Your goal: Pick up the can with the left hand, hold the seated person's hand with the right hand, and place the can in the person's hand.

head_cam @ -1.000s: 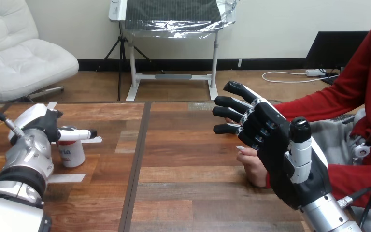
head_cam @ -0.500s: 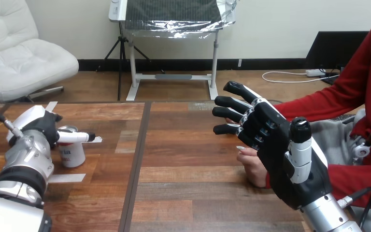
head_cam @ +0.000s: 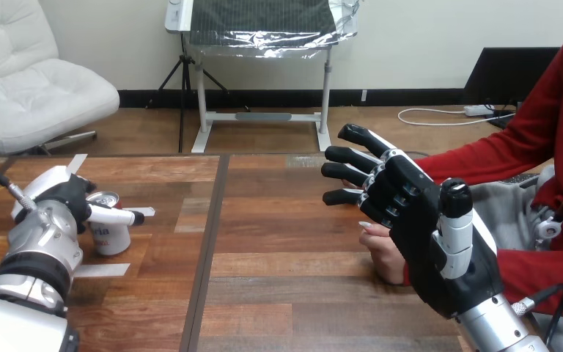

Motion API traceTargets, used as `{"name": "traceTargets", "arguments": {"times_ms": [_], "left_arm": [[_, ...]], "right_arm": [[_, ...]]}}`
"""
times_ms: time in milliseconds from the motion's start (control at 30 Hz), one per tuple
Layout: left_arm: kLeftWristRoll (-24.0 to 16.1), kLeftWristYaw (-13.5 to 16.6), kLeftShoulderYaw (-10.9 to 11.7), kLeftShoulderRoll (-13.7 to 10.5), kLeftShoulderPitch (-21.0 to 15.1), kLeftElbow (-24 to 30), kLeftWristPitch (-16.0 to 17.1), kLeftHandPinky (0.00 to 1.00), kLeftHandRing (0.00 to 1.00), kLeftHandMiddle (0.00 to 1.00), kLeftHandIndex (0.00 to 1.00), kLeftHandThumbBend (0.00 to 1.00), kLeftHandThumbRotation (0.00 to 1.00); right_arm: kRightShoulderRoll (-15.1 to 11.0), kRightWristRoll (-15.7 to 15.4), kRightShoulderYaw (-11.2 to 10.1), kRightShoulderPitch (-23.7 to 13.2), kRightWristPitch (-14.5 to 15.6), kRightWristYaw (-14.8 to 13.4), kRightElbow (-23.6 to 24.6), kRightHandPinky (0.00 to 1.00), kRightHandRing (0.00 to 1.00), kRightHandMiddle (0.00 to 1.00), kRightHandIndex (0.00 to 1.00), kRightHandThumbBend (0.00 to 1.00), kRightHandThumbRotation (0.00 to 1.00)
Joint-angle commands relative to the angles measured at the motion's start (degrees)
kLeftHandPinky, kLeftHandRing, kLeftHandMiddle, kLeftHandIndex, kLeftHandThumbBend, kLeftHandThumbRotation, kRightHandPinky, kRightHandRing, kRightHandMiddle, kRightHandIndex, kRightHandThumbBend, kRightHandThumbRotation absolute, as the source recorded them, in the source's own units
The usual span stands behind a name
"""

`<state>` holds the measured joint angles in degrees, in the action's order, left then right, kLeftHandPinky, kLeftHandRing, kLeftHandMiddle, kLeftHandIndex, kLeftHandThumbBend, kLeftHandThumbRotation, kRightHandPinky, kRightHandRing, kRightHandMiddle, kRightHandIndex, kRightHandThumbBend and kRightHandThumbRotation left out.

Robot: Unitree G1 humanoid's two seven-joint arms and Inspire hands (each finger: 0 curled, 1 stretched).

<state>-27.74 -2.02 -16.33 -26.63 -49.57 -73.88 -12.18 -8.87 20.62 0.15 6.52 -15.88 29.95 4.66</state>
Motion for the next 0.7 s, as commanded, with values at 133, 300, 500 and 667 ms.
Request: {"name": "traceTargets", "arguments": {"times_ms": [133, 300, 500, 667], "left_arm": [[-1.3, -0.4, -1.7, -0.5, -4.0, 0.7, 0.2, 0.58, 0.76, 0.82, 0.85, 0.81, 0.35], [-1.3, -0.5, -1.9, -0.6, -4.1, 0.7, 0.4, 0.57, 0.75, 0.81, 0.84, 0.82, 0.34], [-1.2, -0.6, -1.9, -0.6, -4.2, 0.9, 0.3, 0.56, 0.75, 0.81, 0.84, 0.82, 0.33], [-1.2, -0.8, -1.9, -0.6, -4.3, 0.8, 0.2, 0.58, 0.76, 0.83, 0.84, 0.82, 0.31]], "right_arm": [[0.7, 1.1, -0.5, -2.1, -1.7, 0.0, 3.4, 0.7, 0.82, 0.84, 0.88, 0.95, 1.0], [0.7, 1.3, -0.6, -2.1, -1.6, 0.1, 3.4, 0.71, 0.82, 0.84, 0.88, 0.95, 1.0], [0.8, 1.7, -0.5, -2.1, -1.7, 0.3, 3.3, 0.71, 0.83, 0.84, 0.88, 0.95, 1.0], [0.8, 1.8, -0.5, -2.1, -1.5, 0.3, 3.4, 0.71, 0.83, 0.84, 0.88, 0.95, 1.0]]}}
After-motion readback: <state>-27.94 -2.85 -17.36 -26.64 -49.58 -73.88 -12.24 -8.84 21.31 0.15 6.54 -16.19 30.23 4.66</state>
